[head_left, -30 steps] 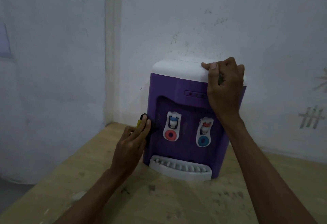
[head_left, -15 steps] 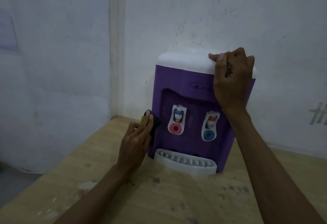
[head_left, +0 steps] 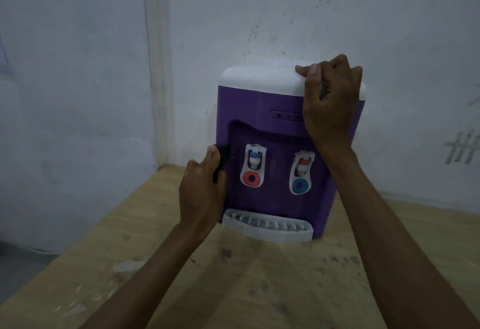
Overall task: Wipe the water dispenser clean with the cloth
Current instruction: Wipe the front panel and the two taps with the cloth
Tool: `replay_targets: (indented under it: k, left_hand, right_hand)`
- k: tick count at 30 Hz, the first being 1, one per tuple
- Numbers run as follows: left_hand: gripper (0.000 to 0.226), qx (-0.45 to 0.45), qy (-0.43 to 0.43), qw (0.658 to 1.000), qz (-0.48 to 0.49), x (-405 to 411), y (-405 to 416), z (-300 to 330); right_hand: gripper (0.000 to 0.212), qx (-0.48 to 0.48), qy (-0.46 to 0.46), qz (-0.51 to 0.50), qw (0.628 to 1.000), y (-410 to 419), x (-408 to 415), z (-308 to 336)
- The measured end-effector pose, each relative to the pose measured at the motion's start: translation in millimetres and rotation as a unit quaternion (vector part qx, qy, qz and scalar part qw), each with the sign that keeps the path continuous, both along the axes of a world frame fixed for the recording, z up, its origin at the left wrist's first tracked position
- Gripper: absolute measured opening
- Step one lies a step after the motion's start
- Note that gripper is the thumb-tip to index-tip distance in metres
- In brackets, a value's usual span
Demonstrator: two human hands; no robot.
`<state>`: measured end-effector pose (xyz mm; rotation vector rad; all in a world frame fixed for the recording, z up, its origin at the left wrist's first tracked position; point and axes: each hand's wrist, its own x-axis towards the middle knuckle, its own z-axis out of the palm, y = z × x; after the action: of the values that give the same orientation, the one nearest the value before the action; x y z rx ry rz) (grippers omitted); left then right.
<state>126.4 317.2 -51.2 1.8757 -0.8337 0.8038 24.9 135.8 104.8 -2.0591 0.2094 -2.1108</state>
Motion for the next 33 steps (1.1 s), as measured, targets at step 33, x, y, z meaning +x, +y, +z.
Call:
replay_targets:
  k: [33]
  left_hand:
    - [0.023,-0.110,0.484,0.867,0.042,-53.3,-17.0,-41.8]
  right_hand:
    - [0.036,0.016,0.011,0.010,1.000,1.0,-0.4,3.2]
